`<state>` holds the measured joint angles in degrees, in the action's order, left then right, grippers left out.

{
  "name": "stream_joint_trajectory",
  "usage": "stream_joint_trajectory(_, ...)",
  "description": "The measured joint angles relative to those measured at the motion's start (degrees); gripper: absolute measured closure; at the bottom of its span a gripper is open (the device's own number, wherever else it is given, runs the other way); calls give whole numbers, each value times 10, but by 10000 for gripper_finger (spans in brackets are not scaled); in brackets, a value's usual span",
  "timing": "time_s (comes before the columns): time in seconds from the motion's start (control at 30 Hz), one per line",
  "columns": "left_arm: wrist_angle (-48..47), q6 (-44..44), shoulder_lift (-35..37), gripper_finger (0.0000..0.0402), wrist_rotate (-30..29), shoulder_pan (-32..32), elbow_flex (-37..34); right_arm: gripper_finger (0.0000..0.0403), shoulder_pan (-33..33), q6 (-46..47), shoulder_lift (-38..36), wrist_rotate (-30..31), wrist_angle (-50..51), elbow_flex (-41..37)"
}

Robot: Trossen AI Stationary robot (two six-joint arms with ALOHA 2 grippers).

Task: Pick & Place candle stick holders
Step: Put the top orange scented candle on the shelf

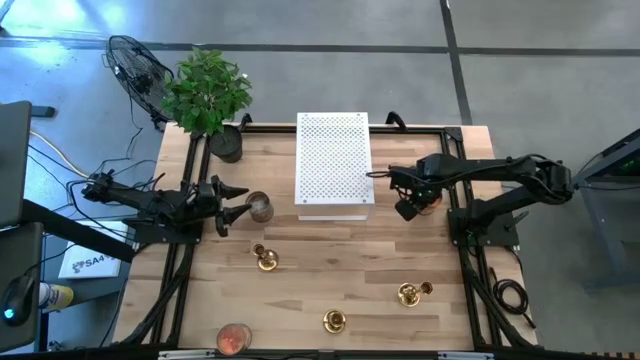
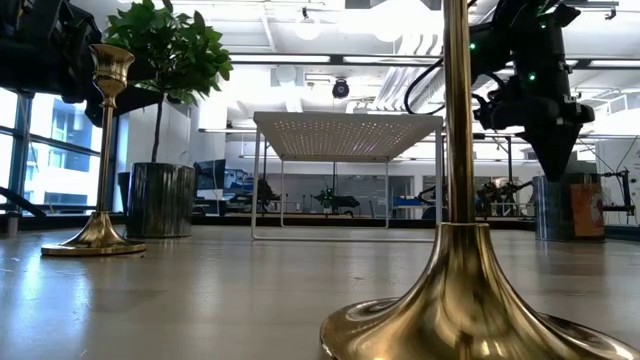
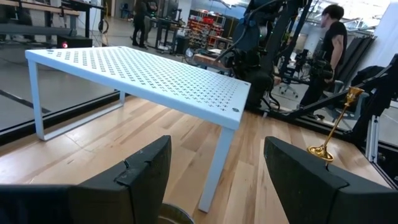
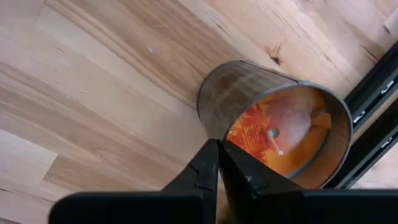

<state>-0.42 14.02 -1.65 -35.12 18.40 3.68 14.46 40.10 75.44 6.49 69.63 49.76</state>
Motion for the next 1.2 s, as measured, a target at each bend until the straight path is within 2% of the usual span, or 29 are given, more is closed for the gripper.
stream_joint_trajectory(0.33,-2,0,0,149,23,0,0,401,-22,-1,0,26,19,0)
stream_joint_trajectory(0.6,-2,0,0,149,23,0,0,402,-54,29,-2,40,97,31)
stream_joint_trajectory(0.9,-2,0,0,149,22,0,0,402,-98,48,-2,67,164,186)
stream_joint_trajectory(1.1,-2,-2,0,149,22,0,0,403,-99,46,-2,112,204,304)
stream_joint_trajectory(1.2,-2,-2,0,149,22,0,0,403,-87,17,-2,129,205,354)
